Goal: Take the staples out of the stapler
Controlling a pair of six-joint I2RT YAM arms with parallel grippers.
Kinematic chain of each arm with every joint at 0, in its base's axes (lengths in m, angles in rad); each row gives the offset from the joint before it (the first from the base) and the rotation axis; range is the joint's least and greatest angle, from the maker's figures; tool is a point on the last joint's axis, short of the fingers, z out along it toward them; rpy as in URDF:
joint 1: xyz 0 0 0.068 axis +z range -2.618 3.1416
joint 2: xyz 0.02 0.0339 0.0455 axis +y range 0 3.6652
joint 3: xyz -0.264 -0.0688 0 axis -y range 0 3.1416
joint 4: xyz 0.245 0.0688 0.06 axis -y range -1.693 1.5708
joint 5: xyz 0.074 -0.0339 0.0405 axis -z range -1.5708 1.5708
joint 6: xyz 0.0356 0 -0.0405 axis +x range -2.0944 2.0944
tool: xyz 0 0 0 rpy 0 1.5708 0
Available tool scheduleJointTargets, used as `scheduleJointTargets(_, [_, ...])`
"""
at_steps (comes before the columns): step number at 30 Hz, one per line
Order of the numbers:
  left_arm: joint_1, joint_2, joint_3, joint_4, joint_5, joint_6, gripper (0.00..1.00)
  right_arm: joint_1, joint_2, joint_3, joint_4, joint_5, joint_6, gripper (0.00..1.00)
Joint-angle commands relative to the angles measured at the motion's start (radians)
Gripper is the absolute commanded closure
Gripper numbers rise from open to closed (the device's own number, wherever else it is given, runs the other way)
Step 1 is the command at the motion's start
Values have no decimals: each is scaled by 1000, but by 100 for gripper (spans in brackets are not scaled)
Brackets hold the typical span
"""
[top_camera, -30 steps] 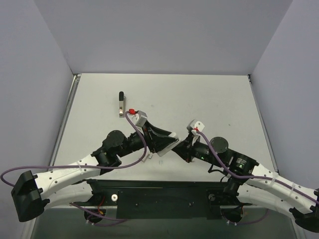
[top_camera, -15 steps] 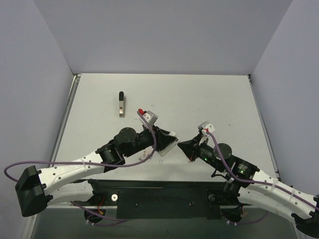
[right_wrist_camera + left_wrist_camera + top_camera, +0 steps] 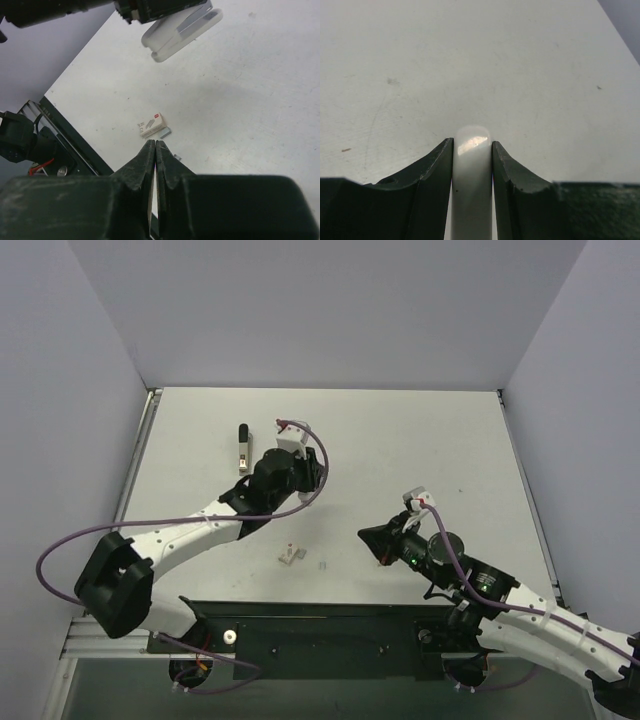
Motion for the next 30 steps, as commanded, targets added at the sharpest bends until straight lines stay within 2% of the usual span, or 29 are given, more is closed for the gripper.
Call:
scheduleJointTargets(1, [39,118,119,7,-90,49,100,-1,18,-27,67,-39,83,100])
scheduleJointTargets(15, [210,471,453,-104,-131,86,100,18,58,-79,126,-50,76,100])
scheduleJointTargets(21, [265,577,528,-101,-157,112,100,18,44,-83,112,-58,71,100])
scheduleJointTargets(30, [358,755,679,-222,-121,112,100,18,25,-99,112,-61,63,100])
